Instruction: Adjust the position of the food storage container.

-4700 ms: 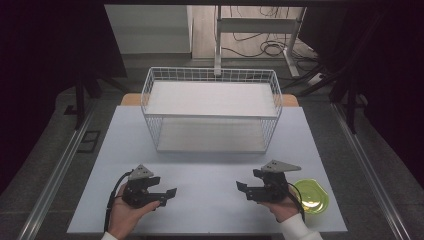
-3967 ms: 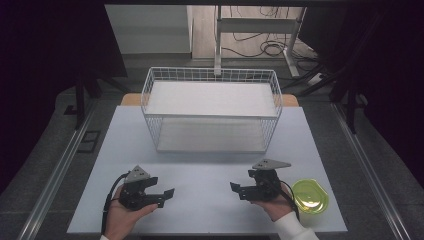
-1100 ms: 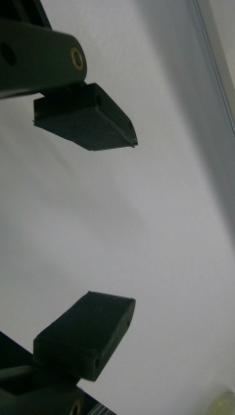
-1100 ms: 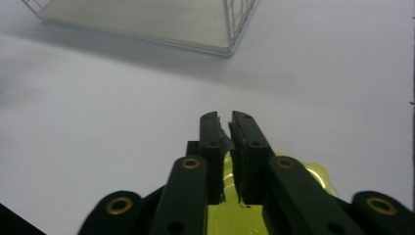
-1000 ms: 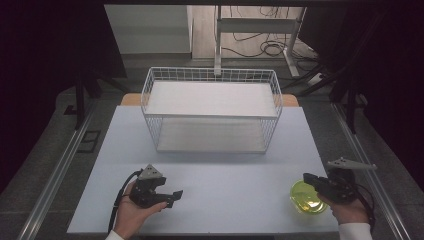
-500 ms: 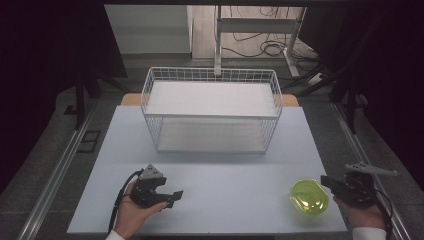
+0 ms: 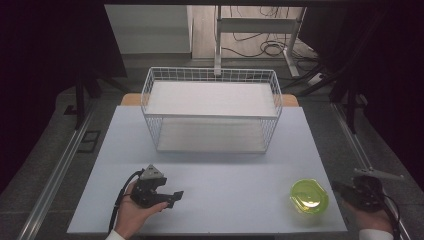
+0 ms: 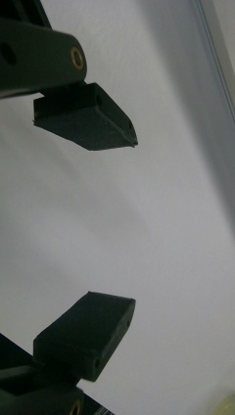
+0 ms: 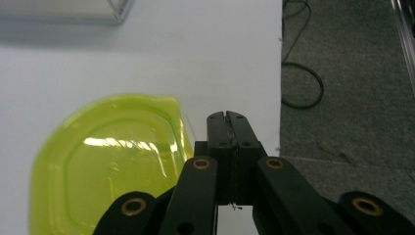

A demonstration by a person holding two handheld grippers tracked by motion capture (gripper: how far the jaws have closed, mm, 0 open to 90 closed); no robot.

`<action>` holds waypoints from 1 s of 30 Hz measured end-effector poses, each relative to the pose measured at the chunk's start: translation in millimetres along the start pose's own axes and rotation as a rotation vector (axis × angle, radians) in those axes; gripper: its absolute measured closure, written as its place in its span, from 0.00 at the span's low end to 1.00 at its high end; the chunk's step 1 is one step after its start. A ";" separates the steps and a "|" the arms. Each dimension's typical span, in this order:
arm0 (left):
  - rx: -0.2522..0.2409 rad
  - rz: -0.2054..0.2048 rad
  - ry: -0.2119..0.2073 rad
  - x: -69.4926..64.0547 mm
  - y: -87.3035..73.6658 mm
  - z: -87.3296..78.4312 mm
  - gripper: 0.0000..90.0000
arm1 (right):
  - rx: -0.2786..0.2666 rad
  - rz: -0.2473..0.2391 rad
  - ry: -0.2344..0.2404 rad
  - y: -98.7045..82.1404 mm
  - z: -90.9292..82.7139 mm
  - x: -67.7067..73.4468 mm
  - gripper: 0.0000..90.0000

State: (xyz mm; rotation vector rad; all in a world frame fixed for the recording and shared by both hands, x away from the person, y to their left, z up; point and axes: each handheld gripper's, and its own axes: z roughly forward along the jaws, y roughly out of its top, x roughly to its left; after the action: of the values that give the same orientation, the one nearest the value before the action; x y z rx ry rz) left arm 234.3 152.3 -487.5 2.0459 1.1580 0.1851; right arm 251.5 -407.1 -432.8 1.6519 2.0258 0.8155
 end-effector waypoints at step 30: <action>0.017 0.016 0.002 -2.4 -0.6 4.0 0.24 | 0.202 -0.032 0.008 -26.2 32.7 18.5 0.99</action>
State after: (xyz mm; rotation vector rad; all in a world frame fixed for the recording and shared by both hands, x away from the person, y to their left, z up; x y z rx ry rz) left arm 234.3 148.5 -490.1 2.0708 1.1481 0.1865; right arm 248.9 -386.4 -473.6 1.7192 2.1960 0.6243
